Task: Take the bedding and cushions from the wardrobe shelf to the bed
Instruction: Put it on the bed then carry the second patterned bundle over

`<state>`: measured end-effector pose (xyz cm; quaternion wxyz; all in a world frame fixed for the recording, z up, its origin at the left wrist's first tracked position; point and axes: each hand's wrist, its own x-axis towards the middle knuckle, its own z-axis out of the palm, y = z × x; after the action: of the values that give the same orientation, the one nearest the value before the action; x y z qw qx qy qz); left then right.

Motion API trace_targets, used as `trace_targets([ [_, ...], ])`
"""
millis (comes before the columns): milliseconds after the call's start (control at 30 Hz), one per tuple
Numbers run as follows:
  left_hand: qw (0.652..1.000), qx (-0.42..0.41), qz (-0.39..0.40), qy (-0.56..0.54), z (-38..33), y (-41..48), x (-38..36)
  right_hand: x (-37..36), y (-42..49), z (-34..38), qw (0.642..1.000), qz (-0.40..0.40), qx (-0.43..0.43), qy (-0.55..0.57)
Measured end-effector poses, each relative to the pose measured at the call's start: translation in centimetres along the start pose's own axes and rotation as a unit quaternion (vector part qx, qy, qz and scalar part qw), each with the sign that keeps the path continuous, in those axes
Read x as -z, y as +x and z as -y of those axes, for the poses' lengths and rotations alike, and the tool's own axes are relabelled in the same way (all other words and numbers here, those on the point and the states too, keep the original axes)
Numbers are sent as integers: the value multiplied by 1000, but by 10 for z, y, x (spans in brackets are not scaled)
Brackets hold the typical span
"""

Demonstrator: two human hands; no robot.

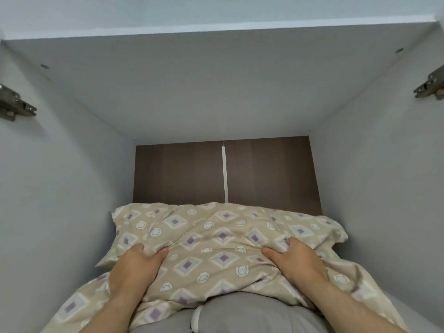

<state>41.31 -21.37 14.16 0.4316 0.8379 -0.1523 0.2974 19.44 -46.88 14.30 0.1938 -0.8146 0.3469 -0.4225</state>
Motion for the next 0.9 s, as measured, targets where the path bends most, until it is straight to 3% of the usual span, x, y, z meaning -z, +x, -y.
trace_targets([
  [200,998,10,-15,-55,-1,-8,11,10,-13,13,998,-56,32,27],
  [533,958,-66,-160,-230,-37,-19,80,114,-51,57,977,-160,101,99],
  [900,953,-85,-134,-257,-40,-121,125,180,-165,11,979,-172,73,84],
])
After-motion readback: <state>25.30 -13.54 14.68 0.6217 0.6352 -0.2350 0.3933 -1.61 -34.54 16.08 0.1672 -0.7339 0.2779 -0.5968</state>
